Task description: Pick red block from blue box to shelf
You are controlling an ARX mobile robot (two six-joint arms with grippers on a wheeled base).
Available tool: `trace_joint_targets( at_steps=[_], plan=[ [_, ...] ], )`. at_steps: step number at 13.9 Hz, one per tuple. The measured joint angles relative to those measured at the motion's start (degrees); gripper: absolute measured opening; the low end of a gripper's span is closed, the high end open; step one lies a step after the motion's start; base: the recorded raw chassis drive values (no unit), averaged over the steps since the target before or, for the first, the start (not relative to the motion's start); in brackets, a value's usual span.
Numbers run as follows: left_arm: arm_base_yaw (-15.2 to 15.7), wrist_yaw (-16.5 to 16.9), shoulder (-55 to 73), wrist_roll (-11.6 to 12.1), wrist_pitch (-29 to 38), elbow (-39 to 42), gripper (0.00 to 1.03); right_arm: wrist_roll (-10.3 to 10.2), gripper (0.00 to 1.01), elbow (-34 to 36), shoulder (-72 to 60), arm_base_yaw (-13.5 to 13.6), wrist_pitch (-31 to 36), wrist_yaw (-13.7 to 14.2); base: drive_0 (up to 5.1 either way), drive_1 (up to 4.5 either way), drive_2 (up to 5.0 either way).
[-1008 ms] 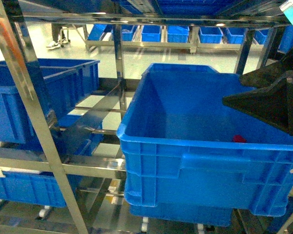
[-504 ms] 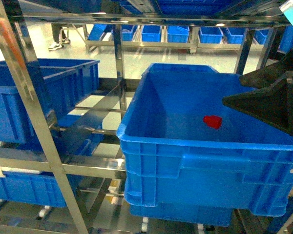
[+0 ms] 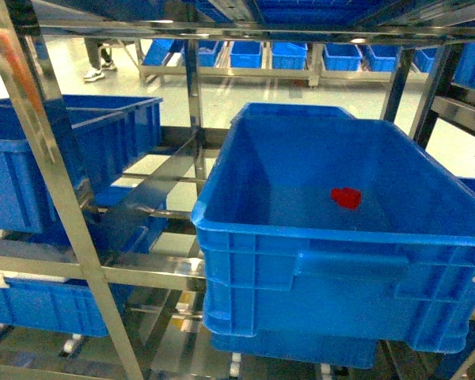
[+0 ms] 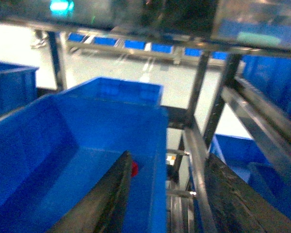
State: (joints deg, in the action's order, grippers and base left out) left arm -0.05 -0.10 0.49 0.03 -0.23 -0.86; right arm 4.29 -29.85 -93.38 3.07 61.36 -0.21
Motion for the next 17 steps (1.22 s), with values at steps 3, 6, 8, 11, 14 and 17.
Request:
trace_joint_targets(
  at_steps=[3,6,8,11,14,17],
  plan=[
    [0.00,0.04,0.00,-0.02,0.04,0.00,0.98,-3.26,0.11,10.99,7.58,-2.97,5.73,0.39,0.0,0.00,0.0],
    [0.00,0.07,0.00,-0.02,0.02,0.00,0.98,-3.45,0.02,18.25,17.35,-3.10,3.32,0.28,0.0,0.00,0.0],
    [0.00,0.07,0.00,-0.02,0.02,0.00,0.98,-3.48,0.02,22.10,23.41,-3.08,-0.57,0.20,0.0,0.00,0.0],
    [0.00,0.04,0.00,-0.02,0.02,0.00,0.98,-3.48,0.02,25.51,34.01,-3.08,-6.86,0.22,0.0,0.00,0.0],
    [0.00,0.04,0.00,-0.02,0.02,0.00,0.98,-3.48,0.02,27.89,44.24,-3.08,-15.02,0.22,0.0,0.00,0.0],
    [0.00,0.07,0.00,0.00,0.02,0.00,0.98,-3.48,0.02,29.09,54.21,-3.08,-23.45,0.22,0.0,0.00,0.0]
  ],
)
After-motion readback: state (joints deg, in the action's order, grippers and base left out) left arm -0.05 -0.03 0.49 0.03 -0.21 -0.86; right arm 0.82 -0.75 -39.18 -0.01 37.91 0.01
